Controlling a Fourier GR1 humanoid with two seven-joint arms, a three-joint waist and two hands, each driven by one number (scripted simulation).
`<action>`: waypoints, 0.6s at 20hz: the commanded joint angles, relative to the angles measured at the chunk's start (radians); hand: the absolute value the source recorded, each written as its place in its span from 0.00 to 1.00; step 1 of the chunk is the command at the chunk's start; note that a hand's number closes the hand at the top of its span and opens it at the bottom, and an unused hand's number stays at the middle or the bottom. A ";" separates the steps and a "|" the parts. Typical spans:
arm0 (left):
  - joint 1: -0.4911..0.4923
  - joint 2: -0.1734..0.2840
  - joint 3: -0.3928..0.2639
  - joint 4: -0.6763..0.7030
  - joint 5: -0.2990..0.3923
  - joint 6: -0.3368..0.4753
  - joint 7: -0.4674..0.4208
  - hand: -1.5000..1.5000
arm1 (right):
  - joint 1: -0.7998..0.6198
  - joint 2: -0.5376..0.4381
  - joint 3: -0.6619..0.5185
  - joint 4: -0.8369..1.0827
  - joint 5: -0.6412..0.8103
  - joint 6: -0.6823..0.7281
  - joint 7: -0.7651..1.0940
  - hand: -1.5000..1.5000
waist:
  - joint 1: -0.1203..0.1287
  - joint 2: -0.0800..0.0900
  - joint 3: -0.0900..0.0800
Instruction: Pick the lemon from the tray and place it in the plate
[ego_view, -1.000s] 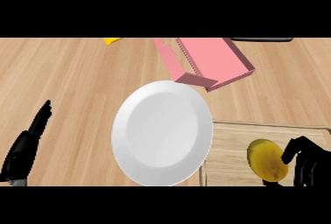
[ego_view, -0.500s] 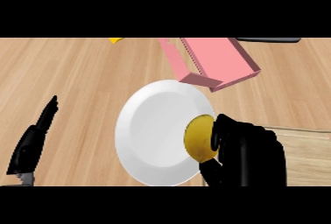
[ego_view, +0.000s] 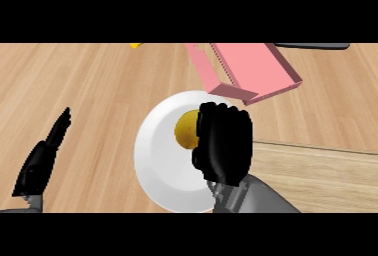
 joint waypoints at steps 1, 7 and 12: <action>0.027 0.015 0.015 0.001 0.013 -0.020 -0.024 0.50 | -0.050 0.012 -0.039 0.140 -0.140 -0.185 0.145 1.00 | 0.006 0.002 0.002; -0.011 -0.002 0.017 0.011 -0.001 0.006 -0.007 0.50 | -0.062 0.012 -0.040 0.254 -0.117 -0.332 0.235 0.00 | -0.005 0.000 0.002; 0.005 -0.019 -0.001 0.002 -0.012 0.009 -0.003 0.50 | -0.110 0.012 -0.023 0.291 -0.099 -0.505 0.187 0.00 | -0.010 -0.002 0.002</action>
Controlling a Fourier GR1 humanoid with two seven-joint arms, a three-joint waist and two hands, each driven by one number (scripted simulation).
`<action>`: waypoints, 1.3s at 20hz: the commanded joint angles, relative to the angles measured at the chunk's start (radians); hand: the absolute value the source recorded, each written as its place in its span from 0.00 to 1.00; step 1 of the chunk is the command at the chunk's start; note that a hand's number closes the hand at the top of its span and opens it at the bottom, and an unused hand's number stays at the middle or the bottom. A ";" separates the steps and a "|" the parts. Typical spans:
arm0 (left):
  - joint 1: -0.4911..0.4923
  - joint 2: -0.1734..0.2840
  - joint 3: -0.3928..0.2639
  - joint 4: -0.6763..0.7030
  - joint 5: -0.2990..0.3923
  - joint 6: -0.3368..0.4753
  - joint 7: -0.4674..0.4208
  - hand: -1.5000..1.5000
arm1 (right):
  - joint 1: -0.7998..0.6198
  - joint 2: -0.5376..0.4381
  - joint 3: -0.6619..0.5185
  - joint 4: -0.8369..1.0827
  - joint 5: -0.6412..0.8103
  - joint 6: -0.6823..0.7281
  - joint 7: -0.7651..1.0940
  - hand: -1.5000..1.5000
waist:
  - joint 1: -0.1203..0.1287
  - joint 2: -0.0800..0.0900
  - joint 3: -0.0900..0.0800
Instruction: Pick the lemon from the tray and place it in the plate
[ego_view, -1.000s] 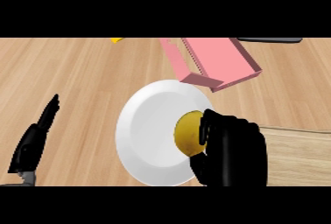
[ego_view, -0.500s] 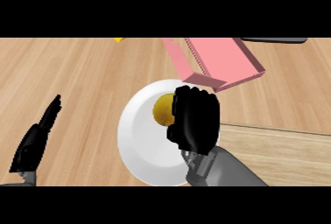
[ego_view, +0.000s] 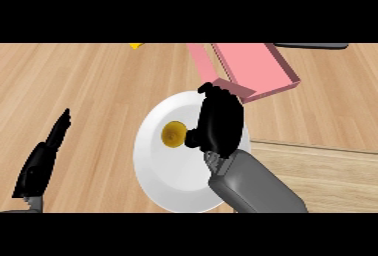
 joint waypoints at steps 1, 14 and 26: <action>-0.009 0.010 0.021 0.016 0.003 0.002 0.009 0.50 | -0.029 0.009 0.008 -0.006 0.035 -0.248 0.168 0.00 | -0.019 -0.004 0.001; 0.039 -0.003 0.046 0.028 0.004 0.025 -0.018 0.50 | 0.141 0.009 -0.103 -0.353 0.245 -0.445 0.159 0.00 | -0.080 -0.020 0.001; 0.082 0.023 0.095 -0.021 0.036 -0.031 -0.035 0.50 | 0.859 -0.130 0.064 -0.913 0.298 -0.489 -0.177 0.00 | -0.077 -0.013 0.001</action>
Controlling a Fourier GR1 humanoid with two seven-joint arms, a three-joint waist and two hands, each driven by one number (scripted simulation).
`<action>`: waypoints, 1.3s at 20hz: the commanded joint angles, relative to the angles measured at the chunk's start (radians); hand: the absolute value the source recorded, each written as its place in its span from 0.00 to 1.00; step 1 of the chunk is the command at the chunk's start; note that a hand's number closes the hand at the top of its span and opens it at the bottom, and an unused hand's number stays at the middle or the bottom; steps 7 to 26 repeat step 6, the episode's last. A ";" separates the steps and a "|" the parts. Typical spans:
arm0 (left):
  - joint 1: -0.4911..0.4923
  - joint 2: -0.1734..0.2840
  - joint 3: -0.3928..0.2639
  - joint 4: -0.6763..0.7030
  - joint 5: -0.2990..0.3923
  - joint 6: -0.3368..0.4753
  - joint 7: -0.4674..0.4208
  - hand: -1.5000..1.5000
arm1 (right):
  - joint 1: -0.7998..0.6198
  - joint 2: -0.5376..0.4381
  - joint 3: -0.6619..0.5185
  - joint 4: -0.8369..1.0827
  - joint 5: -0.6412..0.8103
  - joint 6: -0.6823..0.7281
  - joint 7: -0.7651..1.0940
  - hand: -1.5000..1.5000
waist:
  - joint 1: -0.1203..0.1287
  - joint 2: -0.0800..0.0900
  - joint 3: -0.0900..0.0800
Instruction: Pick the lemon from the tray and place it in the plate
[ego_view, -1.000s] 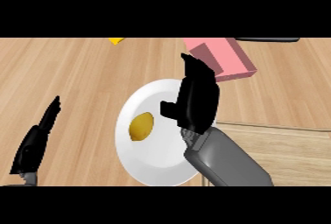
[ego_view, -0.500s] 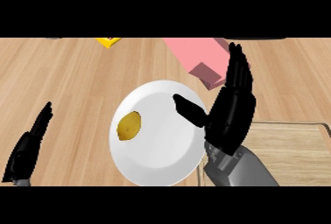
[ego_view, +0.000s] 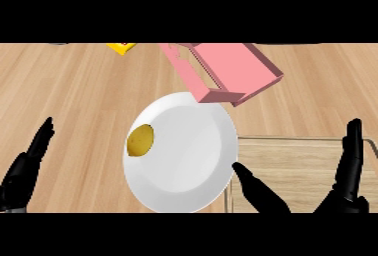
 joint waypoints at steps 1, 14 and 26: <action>-0.013 -0.031 -0.022 -0.001 -0.042 0.020 0.007 0.50 | 0.190 -0.101 0.028 -0.176 -0.035 -0.026 -0.033 0.00 | 0.006 0.003 0.000; -0.033 -0.023 -0.001 -0.031 -0.028 -0.013 0.059 0.50 | 0.317 -0.208 -0.024 -0.276 -0.149 -0.081 -0.082 0.00 | 0.010 0.005 0.000; -0.033 -0.023 -0.001 -0.031 -0.028 -0.013 0.059 0.50 | 0.317 -0.208 -0.024 -0.276 -0.149 -0.081 -0.082 0.00 | 0.010 0.005 0.000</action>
